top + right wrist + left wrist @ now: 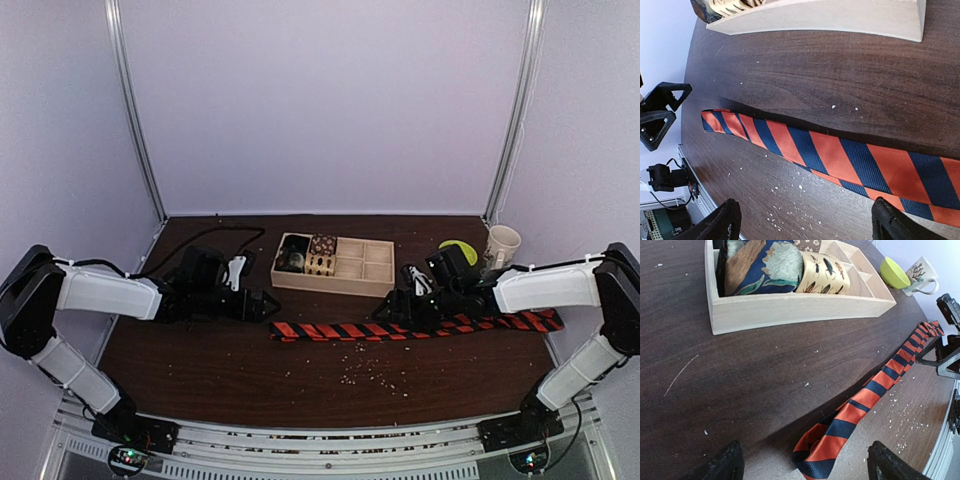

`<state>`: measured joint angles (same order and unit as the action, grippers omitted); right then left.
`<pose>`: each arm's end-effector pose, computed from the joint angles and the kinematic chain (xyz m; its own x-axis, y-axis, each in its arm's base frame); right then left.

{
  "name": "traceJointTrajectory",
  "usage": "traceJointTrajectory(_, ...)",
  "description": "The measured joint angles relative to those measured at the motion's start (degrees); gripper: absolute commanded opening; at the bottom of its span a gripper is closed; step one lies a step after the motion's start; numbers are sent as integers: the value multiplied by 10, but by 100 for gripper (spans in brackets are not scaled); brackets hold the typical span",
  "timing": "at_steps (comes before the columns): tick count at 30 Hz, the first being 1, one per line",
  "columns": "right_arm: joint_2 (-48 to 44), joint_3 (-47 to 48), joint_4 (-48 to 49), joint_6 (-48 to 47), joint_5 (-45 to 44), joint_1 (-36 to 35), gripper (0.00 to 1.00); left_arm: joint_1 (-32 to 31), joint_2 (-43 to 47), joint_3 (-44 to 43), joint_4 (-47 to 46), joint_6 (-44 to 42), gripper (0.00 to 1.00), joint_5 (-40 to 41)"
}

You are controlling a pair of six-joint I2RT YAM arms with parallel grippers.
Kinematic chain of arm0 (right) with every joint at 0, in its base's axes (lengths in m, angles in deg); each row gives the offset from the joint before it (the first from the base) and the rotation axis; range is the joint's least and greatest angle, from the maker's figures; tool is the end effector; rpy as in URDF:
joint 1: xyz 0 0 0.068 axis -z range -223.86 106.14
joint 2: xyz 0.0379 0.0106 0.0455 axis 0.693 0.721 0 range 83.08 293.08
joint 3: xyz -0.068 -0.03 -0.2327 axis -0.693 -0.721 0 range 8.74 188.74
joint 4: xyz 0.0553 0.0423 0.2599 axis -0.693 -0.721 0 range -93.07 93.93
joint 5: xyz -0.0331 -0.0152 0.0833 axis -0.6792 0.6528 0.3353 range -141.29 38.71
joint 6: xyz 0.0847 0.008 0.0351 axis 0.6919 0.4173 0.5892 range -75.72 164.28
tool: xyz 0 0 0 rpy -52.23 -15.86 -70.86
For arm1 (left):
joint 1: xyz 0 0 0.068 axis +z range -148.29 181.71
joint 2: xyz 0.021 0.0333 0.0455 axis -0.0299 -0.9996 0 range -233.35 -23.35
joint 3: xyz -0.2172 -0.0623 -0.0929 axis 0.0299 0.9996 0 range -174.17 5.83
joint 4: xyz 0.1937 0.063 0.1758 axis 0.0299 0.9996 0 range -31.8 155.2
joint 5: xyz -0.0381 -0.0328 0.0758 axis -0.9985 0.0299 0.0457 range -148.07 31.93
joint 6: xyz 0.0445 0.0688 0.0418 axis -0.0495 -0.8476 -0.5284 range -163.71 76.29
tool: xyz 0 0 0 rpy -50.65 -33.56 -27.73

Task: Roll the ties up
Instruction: Adjust the tie at the center of the board.

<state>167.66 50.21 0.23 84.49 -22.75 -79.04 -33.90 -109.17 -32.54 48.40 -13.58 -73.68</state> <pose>0.2420 0.2189 0.1108 -0.9544 0.0212 -0.2979 -0.2059 0.6757 0.7079 0.2634 -0.2160 0.1077 -0.7980 -0.0232 -0.6023 0.3856 0.7484 -0.5396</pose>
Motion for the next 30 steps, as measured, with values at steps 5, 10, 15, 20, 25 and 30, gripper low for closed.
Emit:
traceJointTrajectory(5, 30, 3, 19, 27, -11, -11, 90, 0, 0, 0, 10, 0, 88, 3)
traceJointTrajectory(10, 39, -2, 27, 38, -31, -6, 90, 0, 0, -3, 14, -2, 88, 5)
traceJointTrajectory(15, 41, -33, 42, 40, -40, 15, 90, 0, 0, -12, 22, -5, 88, 9)
traceJointTrajectory(20, 6, -76, 62, 37, -40, 38, 90, 0, 0, -19, 39, -13, 88, 17)
traceJointTrajectory(25, -52, -118, 42, 23, -39, 79, 90, 0, 0, -24, 43, -35, 89, 10)
traceJointTrajectory(30, -114, -106, -21, -14, -40, 89, 93, -15, -5, -63, 76, -109, 93, -21)
